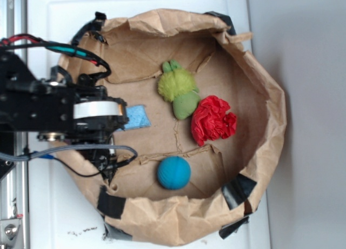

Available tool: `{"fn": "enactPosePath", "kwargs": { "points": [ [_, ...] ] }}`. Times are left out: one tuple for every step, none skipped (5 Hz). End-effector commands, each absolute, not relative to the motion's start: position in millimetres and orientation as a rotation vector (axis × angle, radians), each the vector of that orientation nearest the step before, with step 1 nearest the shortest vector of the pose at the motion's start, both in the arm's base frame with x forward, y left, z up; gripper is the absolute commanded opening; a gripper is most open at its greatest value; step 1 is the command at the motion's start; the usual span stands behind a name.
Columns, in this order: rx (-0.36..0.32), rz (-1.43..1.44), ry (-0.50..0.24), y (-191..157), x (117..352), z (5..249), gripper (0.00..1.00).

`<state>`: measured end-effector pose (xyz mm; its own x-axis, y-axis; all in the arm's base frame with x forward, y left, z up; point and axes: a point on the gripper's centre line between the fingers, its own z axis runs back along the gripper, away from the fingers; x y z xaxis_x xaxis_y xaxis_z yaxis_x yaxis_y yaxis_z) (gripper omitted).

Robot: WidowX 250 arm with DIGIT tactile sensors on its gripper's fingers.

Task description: Grab the blue sponge.

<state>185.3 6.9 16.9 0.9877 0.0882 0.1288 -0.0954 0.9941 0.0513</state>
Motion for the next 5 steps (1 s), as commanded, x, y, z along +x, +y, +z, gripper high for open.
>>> {"fn": "enactPosePath", "kwargs": {
  "points": [
    [-0.032,0.119,-0.126,21.6,176.0,84.7,0.00],
    [-0.082,0.145,-0.105,30.4,197.3,120.1,0.00],
    [-0.059,0.216,-0.158,33.7,206.8,140.7,0.00],
    [-0.030,0.242,-0.180,34.2,215.0,145.8,0.00],
    [0.008,0.251,-0.247,34.2,214.8,141.4,0.00]
  ]
}}
